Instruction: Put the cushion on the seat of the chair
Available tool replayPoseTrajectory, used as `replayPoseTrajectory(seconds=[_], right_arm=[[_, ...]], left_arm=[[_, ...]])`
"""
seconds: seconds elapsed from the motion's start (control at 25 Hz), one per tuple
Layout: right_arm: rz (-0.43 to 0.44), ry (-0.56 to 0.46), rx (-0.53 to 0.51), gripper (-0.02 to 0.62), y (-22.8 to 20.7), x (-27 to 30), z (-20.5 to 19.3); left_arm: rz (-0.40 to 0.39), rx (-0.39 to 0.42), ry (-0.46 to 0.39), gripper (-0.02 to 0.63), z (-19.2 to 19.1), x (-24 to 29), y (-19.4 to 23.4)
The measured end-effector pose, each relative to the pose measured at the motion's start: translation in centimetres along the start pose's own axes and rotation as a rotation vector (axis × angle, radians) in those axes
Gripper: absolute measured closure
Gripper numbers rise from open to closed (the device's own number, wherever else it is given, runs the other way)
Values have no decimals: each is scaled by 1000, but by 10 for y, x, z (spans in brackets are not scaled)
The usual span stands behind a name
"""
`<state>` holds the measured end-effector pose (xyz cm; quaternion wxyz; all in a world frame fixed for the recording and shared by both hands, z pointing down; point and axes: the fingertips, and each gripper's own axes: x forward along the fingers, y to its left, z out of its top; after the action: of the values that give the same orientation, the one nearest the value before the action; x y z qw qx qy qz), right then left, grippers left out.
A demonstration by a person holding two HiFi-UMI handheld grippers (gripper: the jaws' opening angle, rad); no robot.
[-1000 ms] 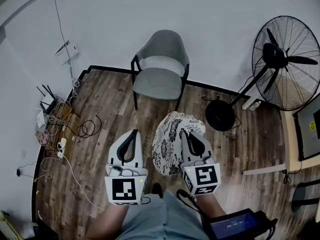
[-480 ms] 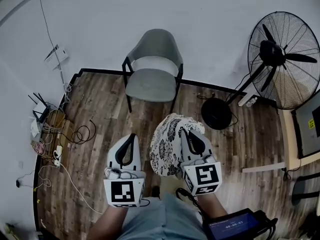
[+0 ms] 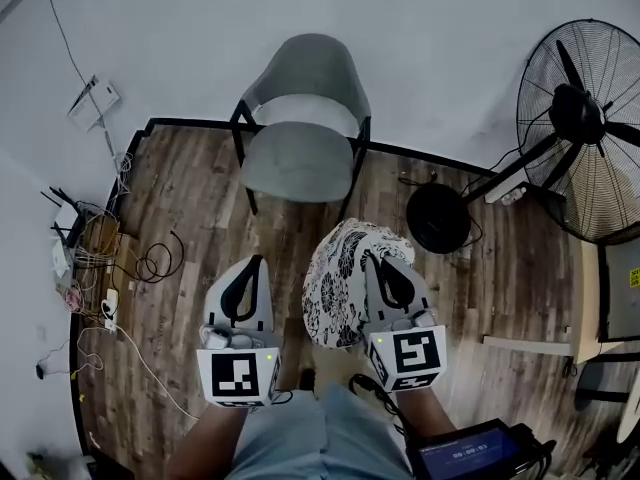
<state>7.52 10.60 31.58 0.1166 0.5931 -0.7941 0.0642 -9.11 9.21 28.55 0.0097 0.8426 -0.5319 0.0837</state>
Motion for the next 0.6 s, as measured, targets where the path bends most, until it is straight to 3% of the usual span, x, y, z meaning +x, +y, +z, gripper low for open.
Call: replayPoseTrajectory(seconds=[0.24,0.36,0.6], right_arm=[[41,13,2,578,-40,74,8],[48,16,8,578,-61,109,14],[69,9,18,578,-89,164,29]], left_arm=[[-13,5,71,597,-1,89,7],[-10,39,70,597,4,128,18],[0,24,78,597,23,183,25]])
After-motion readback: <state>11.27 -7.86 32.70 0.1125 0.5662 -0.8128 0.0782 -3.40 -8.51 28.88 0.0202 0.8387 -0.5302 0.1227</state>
